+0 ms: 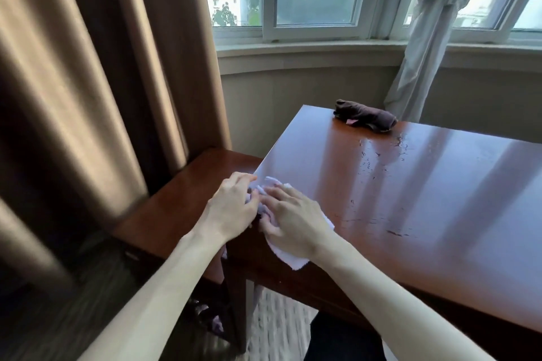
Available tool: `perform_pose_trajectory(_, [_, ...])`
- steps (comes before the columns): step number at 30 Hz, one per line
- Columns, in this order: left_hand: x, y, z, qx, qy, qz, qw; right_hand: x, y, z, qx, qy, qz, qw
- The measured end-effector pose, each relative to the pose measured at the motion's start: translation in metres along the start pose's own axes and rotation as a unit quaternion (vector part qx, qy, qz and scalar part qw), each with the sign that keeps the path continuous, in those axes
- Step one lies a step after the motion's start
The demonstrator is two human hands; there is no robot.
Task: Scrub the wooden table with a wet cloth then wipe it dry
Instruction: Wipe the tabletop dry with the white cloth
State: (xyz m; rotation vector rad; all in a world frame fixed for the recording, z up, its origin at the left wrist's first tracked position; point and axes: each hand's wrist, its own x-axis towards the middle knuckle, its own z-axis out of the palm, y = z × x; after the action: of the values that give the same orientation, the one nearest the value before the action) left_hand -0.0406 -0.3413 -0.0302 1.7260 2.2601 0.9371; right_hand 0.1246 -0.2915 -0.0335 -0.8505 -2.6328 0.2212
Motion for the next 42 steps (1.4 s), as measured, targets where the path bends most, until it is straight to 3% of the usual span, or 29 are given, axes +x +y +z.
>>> perform_pose_trajectory(2, [0.013, 0.011, 0.014, 0.017, -0.025, 0.015, 0.999, 0.006, 0.027, -0.014, 0.026, -0.007, 0.033, 0.999])
perform_pose_trajectory(5, [0.017, 0.016, 0.031, 0.091, -0.065, 0.015, 0.994, 0.040, 0.086, -0.030, -0.026, -0.018, 0.193, 0.981])
perform_pose_trajectory(6, [0.018, 0.013, 0.036, 0.112, -0.071, 0.014, 0.991, 0.041, 0.091, -0.026, -0.050, -0.011, 0.193, 0.980])
perform_pose_trajectory(8, [0.024, 0.008, 0.041, 0.141, -0.074, 0.017, 0.987, 0.028, 0.078, -0.017, -0.073, -0.004, 0.099, 0.992])
perform_pose_trajectory(11, [0.047, 0.014, 0.047, 0.139, -0.060, 0.055, 0.987, 0.005, 0.062, -0.017, -0.002, -0.015, 0.022, 1.000])
perform_pose_trajectory(16, [0.100, 0.029, 0.062, 0.123, -0.071, 0.050, 0.989, 0.065, 0.118, -0.025, -0.023, -0.020, 0.148, 0.989])
perform_pose_trajectory(23, [0.152, 0.021, 0.079, 0.117, -0.091, 0.007, 0.989, 0.138, 0.192, -0.024, -0.021, -0.030, 0.178, 0.983])
perform_pose_trajectory(31, [0.155, 0.021, 0.083, 0.105, -0.087, -0.010, 0.991, 0.235, 0.269, -0.006, -0.064, -0.030, 0.197, 0.978])
perform_pose_trajectory(35, [0.156, 0.021, 0.083, 0.089, -0.094, -0.011, 0.992, 0.236, 0.256, 0.000, -0.080, -0.053, 0.162, 0.982])
perform_pose_trajectory(38, [0.160, 0.018, 0.076, -0.014, -0.073, -0.038, 0.997, 0.209, 0.213, -0.001, -0.074, -0.082, 0.089, 0.990])
perform_pose_trajectory(42, [0.144, 0.010, 0.052, -0.111, -0.035, -0.068, 0.991, 0.157, 0.133, 0.004, -0.047, -0.050, 0.010, 0.998])
